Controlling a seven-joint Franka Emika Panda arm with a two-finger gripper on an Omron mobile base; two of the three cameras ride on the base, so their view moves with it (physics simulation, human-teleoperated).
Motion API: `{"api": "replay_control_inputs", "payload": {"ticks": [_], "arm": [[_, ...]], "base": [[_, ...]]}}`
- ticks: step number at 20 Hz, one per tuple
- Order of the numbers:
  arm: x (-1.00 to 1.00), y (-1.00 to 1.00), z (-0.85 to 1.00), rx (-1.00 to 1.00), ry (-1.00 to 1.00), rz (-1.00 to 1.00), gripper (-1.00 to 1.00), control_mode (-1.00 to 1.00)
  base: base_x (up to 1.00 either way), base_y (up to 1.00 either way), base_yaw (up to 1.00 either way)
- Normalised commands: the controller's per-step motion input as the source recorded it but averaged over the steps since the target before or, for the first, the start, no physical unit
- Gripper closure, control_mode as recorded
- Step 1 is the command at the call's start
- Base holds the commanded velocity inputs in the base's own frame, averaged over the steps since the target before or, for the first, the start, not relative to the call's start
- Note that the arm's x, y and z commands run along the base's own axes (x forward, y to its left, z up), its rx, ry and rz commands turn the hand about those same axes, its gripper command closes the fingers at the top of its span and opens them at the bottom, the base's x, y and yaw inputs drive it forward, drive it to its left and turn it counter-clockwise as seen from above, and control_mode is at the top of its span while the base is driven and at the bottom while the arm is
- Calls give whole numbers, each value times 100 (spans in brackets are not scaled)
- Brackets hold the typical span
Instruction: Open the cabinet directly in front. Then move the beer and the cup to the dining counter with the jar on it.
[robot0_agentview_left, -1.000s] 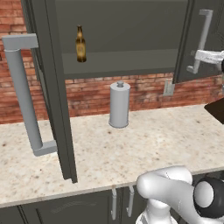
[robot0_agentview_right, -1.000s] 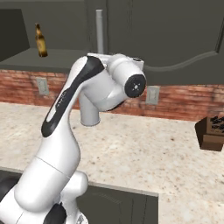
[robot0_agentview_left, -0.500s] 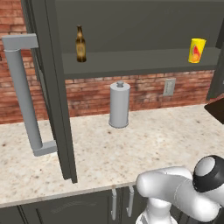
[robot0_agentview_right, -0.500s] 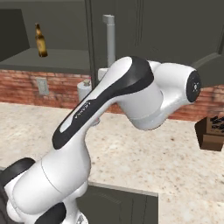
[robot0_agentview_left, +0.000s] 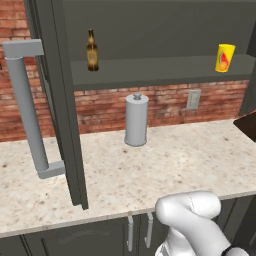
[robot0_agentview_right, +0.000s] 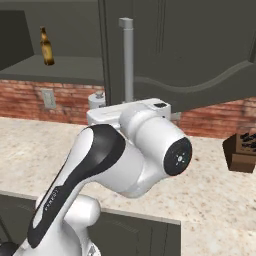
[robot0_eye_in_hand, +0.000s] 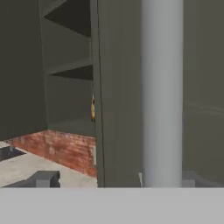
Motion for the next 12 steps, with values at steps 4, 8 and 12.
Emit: {"api": "replay_control_inputs", "payload": {"ticks": [4, 8, 12], "arm": [[-88, 4, -50, 2, -2, 0, -100, -100], [-87, -59, -4, 13, -8, 0, -100, -100], [-100, -55, -35, 9, -1, -4, -100, -100]], "base": [[0, 0, 0], [0, 0, 0], [0, 0, 0]]}}
